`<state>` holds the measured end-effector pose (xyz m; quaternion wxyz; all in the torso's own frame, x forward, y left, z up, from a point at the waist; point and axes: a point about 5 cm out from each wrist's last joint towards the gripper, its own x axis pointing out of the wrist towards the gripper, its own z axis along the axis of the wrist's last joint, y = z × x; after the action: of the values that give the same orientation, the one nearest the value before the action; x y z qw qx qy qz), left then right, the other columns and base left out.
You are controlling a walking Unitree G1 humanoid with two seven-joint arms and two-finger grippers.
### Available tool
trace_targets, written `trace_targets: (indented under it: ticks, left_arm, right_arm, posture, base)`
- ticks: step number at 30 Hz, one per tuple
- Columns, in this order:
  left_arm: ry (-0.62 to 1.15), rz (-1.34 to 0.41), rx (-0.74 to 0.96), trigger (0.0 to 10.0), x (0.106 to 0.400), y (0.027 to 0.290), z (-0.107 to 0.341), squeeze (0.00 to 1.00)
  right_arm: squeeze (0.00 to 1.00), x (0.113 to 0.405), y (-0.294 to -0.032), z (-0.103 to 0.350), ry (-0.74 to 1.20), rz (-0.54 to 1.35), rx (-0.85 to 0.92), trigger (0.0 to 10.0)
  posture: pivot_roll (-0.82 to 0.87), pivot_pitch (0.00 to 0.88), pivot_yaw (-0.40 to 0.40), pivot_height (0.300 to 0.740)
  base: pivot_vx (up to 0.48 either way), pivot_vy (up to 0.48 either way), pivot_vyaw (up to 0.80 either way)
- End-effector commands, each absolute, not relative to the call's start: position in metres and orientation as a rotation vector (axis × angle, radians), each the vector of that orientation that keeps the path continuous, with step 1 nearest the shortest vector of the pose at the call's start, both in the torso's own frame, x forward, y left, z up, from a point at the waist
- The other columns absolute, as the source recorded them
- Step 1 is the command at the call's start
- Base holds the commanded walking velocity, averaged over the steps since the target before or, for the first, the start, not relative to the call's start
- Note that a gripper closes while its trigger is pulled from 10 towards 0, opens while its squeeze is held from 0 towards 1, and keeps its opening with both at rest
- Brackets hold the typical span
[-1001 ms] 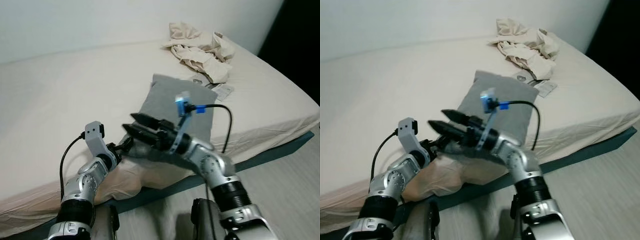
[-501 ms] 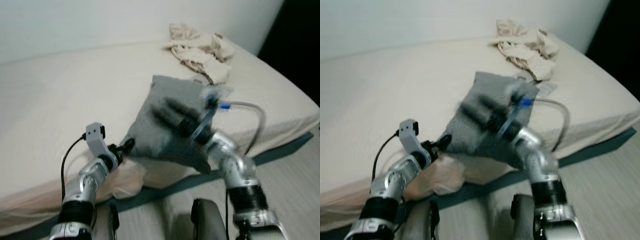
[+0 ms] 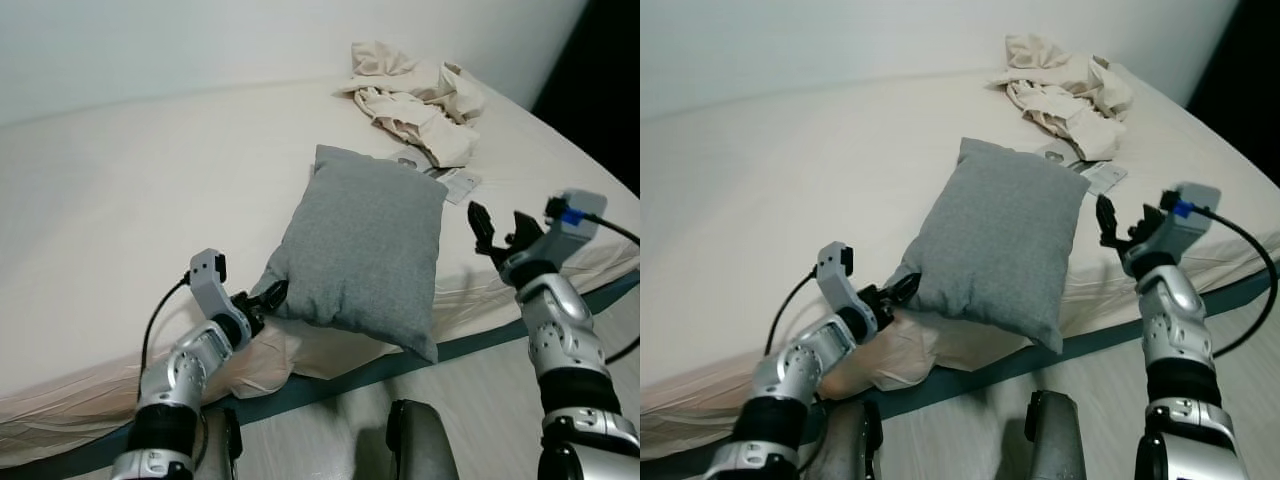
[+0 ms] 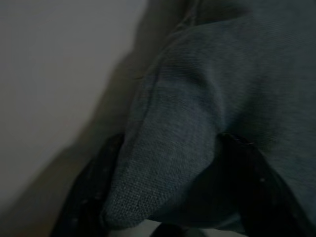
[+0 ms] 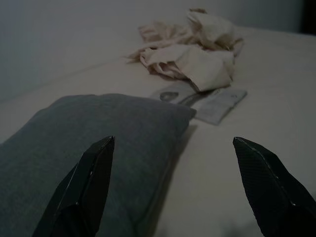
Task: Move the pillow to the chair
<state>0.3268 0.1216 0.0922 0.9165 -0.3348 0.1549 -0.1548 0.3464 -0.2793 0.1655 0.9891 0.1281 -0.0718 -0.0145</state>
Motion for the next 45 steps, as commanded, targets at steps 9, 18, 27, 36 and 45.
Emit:
trace_targets:
  ticks: [9,18,27,36,45]
  left_arm:
    - [0.354,-0.332,-0.798,0.0,0.319,0.116,0.087,0.02]
    - [0.352,-0.355,-0.785,0.0,0.315,0.119,0.087,0.01]
    - [0.350,-0.380,-0.775,0.0,0.312,0.118,0.088,0.00]
    - [0.336,-0.400,-0.697,0.0,0.310,0.118,0.092,0.00]
    - [0.285,-0.407,-0.600,0.0,0.307,0.120,0.100,0.00]
  right_arm:
    - [0.00,0.335,-0.286,0.107,0.039,-0.120,0.542,10.0]
    - [0.00,0.345,-0.240,0.089,0.140,0.116,0.803,10.0]
    - [0.00,0.347,-0.195,0.088,0.184,0.390,0.803,10.0]
    - [0.00,0.340,-0.168,0.085,0.193,0.567,0.824,0.0]
    - [0.00,0.339,-0.157,0.085,0.196,0.581,0.739,0.0]
  posture:
    - [0.09,0.158,0.011,0.543]
    - [0.10,0.164,0.015,0.543]
    - [0.10,0.166,0.006,0.543]
    - [0.10,0.162,0.000,0.543]
    - [0.09,0.135,-0.013,0.543]
  base:
    - [0.000,0.000,0.00]
    - [0.000,0.000,0.00]
    - [0.000,0.000,0.00]
    - [0.000,0.000,0.00]
    - [0.000,0.000,0.00]
